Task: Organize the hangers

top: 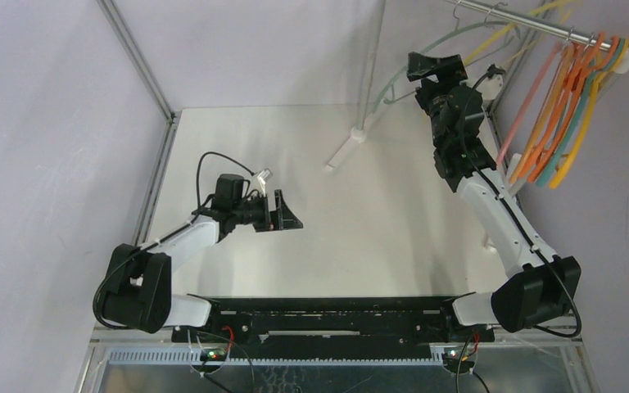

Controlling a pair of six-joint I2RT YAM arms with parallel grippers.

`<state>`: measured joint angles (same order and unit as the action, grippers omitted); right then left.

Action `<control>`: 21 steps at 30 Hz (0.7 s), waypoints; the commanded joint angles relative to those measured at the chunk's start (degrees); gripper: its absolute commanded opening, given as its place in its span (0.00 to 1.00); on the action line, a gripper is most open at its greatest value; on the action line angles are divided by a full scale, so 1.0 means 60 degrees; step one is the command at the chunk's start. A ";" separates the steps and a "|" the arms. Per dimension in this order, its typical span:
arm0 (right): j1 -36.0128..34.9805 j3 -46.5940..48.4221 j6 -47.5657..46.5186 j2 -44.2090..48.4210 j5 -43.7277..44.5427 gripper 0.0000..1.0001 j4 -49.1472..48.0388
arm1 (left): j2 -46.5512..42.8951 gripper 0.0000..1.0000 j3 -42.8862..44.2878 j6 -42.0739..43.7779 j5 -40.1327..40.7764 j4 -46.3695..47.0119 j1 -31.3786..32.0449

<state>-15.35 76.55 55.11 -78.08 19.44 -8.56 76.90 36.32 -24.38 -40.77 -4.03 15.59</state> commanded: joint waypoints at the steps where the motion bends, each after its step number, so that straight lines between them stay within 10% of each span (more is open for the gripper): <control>1: 0.0025 0.0001 -0.0520 0.0631 -0.0514 0.95 0.0717 | 0.0058 1.00 0.0639 0.0241 -0.0185 0.0145 -0.0058; 21: -0.3409 -0.0903 -0.5764 0.3368 -0.2395 1.00 0.5246 | 0.0327 0.99 0.1351 -0.0077 0.0277 0.0086 -0.0064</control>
<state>-34.68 72.90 28.03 -59.72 9.37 16.05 78.87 41.34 -24.58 -39.86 -4.12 15.59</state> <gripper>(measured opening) 0.999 0.995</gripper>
